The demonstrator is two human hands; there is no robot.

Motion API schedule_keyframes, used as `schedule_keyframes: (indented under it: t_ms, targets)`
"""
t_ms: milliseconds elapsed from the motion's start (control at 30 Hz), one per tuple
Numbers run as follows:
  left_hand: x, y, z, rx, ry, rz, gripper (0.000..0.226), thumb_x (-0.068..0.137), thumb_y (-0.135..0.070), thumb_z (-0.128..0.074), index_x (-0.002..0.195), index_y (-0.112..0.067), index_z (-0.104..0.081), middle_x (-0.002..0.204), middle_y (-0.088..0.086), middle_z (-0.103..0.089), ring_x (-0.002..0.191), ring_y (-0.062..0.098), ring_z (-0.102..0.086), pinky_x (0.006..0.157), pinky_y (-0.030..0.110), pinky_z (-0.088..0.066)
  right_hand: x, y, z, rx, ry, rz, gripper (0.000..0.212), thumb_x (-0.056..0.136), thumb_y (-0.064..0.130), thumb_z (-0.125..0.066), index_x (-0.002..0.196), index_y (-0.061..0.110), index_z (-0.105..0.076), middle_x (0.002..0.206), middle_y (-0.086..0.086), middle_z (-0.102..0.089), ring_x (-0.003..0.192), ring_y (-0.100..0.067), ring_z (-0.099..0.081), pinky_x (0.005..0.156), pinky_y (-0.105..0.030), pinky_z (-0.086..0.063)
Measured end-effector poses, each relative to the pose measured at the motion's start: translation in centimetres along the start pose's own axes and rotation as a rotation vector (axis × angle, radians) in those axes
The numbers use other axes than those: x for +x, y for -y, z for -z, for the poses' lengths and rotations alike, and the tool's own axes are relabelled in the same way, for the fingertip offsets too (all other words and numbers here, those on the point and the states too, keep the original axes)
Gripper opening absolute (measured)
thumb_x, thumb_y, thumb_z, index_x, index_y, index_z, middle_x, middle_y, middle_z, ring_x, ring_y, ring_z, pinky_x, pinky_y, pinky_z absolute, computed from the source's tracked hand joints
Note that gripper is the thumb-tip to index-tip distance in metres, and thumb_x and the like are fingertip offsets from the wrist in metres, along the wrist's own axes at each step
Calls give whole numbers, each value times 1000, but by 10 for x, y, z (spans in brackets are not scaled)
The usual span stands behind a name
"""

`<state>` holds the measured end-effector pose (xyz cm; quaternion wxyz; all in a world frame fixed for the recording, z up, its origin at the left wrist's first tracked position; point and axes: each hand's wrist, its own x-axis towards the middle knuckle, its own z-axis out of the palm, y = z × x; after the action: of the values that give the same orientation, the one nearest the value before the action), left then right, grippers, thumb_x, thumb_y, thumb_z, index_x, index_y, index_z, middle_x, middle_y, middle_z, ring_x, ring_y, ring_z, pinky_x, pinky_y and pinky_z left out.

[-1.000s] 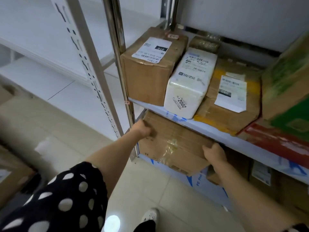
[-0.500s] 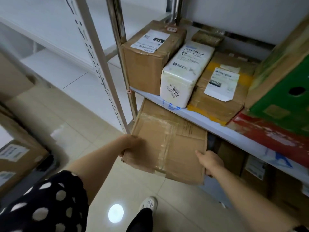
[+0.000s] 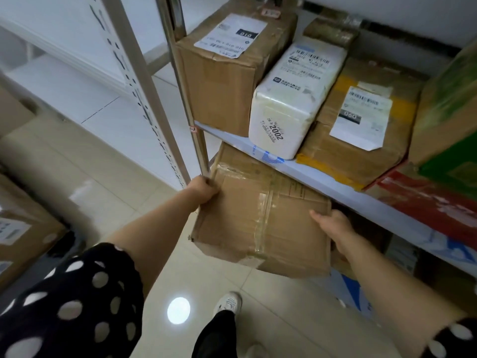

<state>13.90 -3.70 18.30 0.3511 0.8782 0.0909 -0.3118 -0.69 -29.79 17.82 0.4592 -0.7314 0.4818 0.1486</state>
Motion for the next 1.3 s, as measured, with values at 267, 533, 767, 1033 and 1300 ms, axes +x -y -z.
schedule_keyframes:
  t_ms: [267,533,767,1033,1300]
  targets:
    - [17,-12,7,-70,110,42,63,79,-8,-72,135,-6,-43,126,14,-55,109,29,-56,96,37,-48,12,12,-6,161,36,42,80,77,21,-79,144,8,-37,143,-10,-45,128,-28,-45,106,-38,-38]
    - [18,10,-5,-214,-14,119,62,85,-34,-69,134,-4,-45,128,13,-55,114,30,-55,99,36,-45,0,1,-18,121,-10,51,40,78,30,-77,111,9,-64,113,-11,-65,104,-27,-59,84,-36,-49]
    - [-24,46,-17,-314,-54,234,72,80,-35,-74,134,-3,-39,131,16,-51,116,30,-52,97,38,-46,-23,-35,-23,60,57,88,32,73,33,-81,95,15,-68,96,-6,-69,91,-25,-65,87,-42,-54]
    - [-128,93,-13,-278,-93,293,69,81,-27,-73,134,-4,-35,124,18,-49,108,32,-53,84,43,-50,-73,-84,-26,-89,199,137,29,71,40,-81,83,18,-67,97,-8,-71,91,-28,-66,89,-44,-54]
    - [-226,179,19,-406,-277,402,67,79,-26,-75,132,-3,-41,126,19,-50,113,33,-52,92,40,-46,-140,-66,-68,-250,385,323,42,82,31,-74,113,4,-63,108,-9,-66,92,-23,-59,79,-27,-45]
